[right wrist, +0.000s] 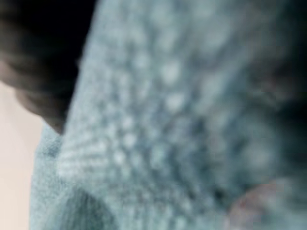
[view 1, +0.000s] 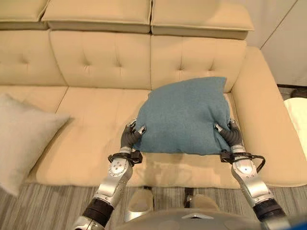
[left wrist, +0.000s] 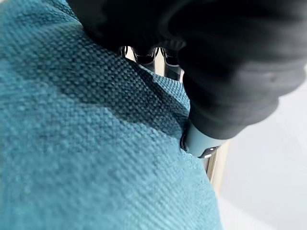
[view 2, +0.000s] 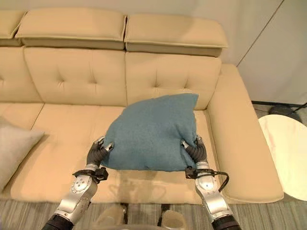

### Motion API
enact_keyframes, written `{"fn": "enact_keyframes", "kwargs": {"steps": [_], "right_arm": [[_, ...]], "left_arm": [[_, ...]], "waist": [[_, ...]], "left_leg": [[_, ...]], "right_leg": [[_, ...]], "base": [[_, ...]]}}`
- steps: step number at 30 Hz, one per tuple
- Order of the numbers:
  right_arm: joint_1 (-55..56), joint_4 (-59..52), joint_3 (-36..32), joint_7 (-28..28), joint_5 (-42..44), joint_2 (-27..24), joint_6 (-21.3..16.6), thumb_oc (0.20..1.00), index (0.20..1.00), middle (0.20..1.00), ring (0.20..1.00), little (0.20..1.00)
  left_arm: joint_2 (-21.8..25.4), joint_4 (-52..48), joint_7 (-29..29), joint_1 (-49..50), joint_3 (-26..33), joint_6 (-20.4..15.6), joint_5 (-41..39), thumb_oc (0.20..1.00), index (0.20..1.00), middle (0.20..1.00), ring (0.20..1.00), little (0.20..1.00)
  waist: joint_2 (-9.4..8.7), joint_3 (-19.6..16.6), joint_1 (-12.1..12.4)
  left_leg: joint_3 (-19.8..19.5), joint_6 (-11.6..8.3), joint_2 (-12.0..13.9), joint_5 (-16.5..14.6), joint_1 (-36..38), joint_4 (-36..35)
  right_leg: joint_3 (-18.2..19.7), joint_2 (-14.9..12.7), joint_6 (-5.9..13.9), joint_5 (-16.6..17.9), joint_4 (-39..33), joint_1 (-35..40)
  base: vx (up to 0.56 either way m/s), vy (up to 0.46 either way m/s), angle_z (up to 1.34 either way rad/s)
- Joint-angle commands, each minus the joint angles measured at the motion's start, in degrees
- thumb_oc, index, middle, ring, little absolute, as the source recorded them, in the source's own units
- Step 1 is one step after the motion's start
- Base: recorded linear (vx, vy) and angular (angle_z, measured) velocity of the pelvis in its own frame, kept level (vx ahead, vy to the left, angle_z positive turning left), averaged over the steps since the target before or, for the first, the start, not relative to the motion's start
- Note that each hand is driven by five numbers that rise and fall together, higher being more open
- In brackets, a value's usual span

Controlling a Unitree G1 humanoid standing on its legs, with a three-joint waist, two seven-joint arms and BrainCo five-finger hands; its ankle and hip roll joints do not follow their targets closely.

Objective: Pick up all the scattered cushions and arrange them neatly on the sofa.

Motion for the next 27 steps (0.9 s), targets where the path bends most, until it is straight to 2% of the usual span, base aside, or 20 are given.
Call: {"fn": "enact_keyframes", "kwargs": {"steps": [1, 7, 9, 12, 14, 15, 16, 18, 19, 20, 22, 24, 27], "right_arm": [[-5.07, -4.04, 0.52, 0.70, -0.35, 0.14, -5.66, 0.200, 0.200, 0.200, 0.200, 0.200], [-6.95, -3.53, -0.02, -0.58, -3.42, -1.13, -5.29, 0.200, 0.200, 0.200, 0.200, 0.200], [-8.03, -5.53, -0.63, -1.67, -4.45, -1.72, -5.85, 0.200, 0.200, 0.200, 0.200, 0.200], [-13.99, -8.07, 0.20, -5.43, -7.89, -2.88, -7.61, 0.200, 0.200, 0.200, 0.200, 0.200], [-22.17, -8.56, 2.06, -9.01, -10.86, -4.35, -7.93, 0.200, 0.200, 0.200, 0.200, 0.200], [-30.85, -7.80, 4.42, -12.16, -13.56, -5.52, -7.37, 0.200, 0.200, 0.200, 0.200, 0.200], [-31.19, -7.61, 4.44, -12.24, -13.59, -5.53, -7.41, 0.200, 0.200, 0.200, 0.200, 0.200], [-40.35, -4.04, 7.17, -14.76, -14.71, -7.41, -6.64, 0.200, 0.200, 0.200, 0.200, 0.200], [-50.01, 1.29, 9.35, -17.39, -14.97, -8.33, -6.25, 0.200, 0.200, 0.200, 0.200, 0.200], [-50.26, 1.44, 9.33, -17.42, -14.96, -8.34, -6.31, 0.200, 0.200, 0.200, 0.200, 0.200], [-58.31, 6.04, 10.65, -20.60, -16.58, -8.88, -6.00, 0.200, 0.200, 0.200, 0.200, 0.200], [-62.15, 8.63, 11.48, -22.50, -17.50, -9.03, -5.61, 0.200, 0.200, 0.200, 0.200, 0.200], [-68.23, 14.74, 13.66, -24.04, -16.66, -9.24, -5.08, 0.200, 0.200, 0.200, 0.200, 0.200]], "left_arm": [[-1.03, -7.66, -3.29, -3.06, -0.15, -4.65, 2.45, 0.200, 0.200, 0.200, 0.200, 0.200], [0.36, -8.99, -1.51, -3.19, 2.60, -5.00, 4.15, 0.200, 0.200, 0.200, 0.200, 0.200], [0.58, -11.90, -0.44, -3.28, 3.86, -5.88, 4.73, 0.200, 0.200, 0.200, 0.200, 0.200], [0.27, -14.92, 4.15, -7.55, 4.91, -8.24, 8.05, 0.200, 0.200, 0.200, 0.200, 0.200], [0.17, -14.71, 8.49, -15.68, 3.70, -9.70, 11.36, 0.200, 0.200, 0.200, 0.200, 0.200], [0.43, -13.72, 12.19, -25.24, 1.93, -11.12, 13.80, 0.200, 0.200, 0.200, 0.200, 0.200], [0.40, -13.52, 12.27, -25.57, 1.95, -11.19, 13.85, 0.200, 0.200, 0.200, 0.200, 0.200], [2.20, -9.23, 16.28, -35.94, -0.45, -11.33, 17.23, 0.200, 0.200, 0.200, 0.200, 0.200], [3.85, -4.14, 20.03, -46.60, -2.88, -11.21, 20.36, 0.200, 0.200, 0.200, 0.200, 0.200], [3.87, -3.99, 20.08, -46.86, -2.90, -11.27, 20.37, 0.200, 0.200, 0.200, 0.200, 0.200], [4.66, 1.04, 23.99, -55.55, -5.01, -10.91, 23.23, 0.200, 0.200, 0.200, 0.200, 0.200], [5.07, 3.48, 26.61, -59.47, -5.53, -10.28, 25.05, 0.200, 0.200, 0.200, 0.200, 0.200], [4.64, 9.20, 27.72, -65.23, -7.72, -10.05, 24.44, 0.200, 0.200, 0.200, 0.200, 0.200]], "waist": [[0.44, -4.33, 2.35], [0.33, -3.48, 3.71], [0.49, -3.05, 3.88], [0.89, -1.81, 4.25], [1.26, -0.57, 4.28], [1.57, 0.35, 4.08], [1.57, 0.32, 4.02], [1.57, 0.43, 3.76], [1.43, -0.25, 3.74], [1.34, -0.33, 3.66], [1.26, -0.44, 3.62], [1.12, -0.40, 3.68], [0.83, -0.33, 3.52]], "left_leg": [[-0.55, -2.37, 1.33, -7.97, 1.76, 2.58], [0.51, -1.57, 0.99, -7.97, 2.68, 0.67], [0.43, -1.51, 0.93, -7.75, 2.08, 0.47], [0.10, -1.67, 1.02, -6.88, -1.30, 0.41], [-0.37, -2.22, 1.12, -5.54, -5.22, 0.41], [-0.73, -3.18, 1.00, -4.00, -9.60, 0.41], [-0.77, -3.19, 0.99, -3.93, -9.89, 0.41], [-0.66, -3.96, 0.83, -2.57, -14.02, 0.41], [-0.44, -4.61, 0.95, -1.63, -18.12, 0.41], [-0.46, -4.55, 0.81, -1.28, -18.57, 0.41], [-0.63, -4.86, 0.76, -0.49, -21.35, 0.41], [-0.63, -4.99, 0.89, -0.03, -22.89, 0.41], [-0.67, -5.23, 1.17, 0.58, -25.34, 0.41]], "right_leg": [[-2.71, 4.13, 1.27, -2.94, 0.97, -0.24], [-1.93, 3.57, 2.20, -2.12, 0.53, -1.07], [-1.89, 3.48, 2.31, -1.90, 0.53, -1.86], [-2.20, 3.12, 2.53, -1.40, 0.53, -5.10], [-2.72, 2.73, 2.66, -0.71, 0.53, -8.63], [-3.08, 2.34, 2.77, 0.60, 0.53, -12.86], [-3.11, 2.33, 2.76, 0.65, 0.53, -13.14], [-3.24, 2.06, 3.08, 2.07, 0.53, -16.99], [-3.19, 2.01, 3.27, 3.00, 0.53, -21.12], [-3.20, 1.87, 3.28, 3.25, 0.53, -21.55], [-3.02, 1.84, 3.48, 3.72, 0.53, -24.43], [-2.79, 1.74, 3.62, 3.99, 0.53, -26.09], [-2.51, 1.64, 3.79, 4.46, 0.53, -28.62]], "base": [[0.08, 0.069, -0.16], [0.03, 0.032, -0.06], [-0.07, 0.008, -0.12], [-0.17, -0.006, -0.06], [-0.31, -0.011, 0.12], [-0.31, -0.001, 0.22], [-0.25, 0.011, 0.21], [-0.14, 0.017, 0.19], [-0.09, 0.022, 0.09], [-0.06, 0.030, -0.07], [-0.01, 0.009, -0.02], [0.00, 0.000, 0.00], [0.00, 0.000, 0.00]]}}
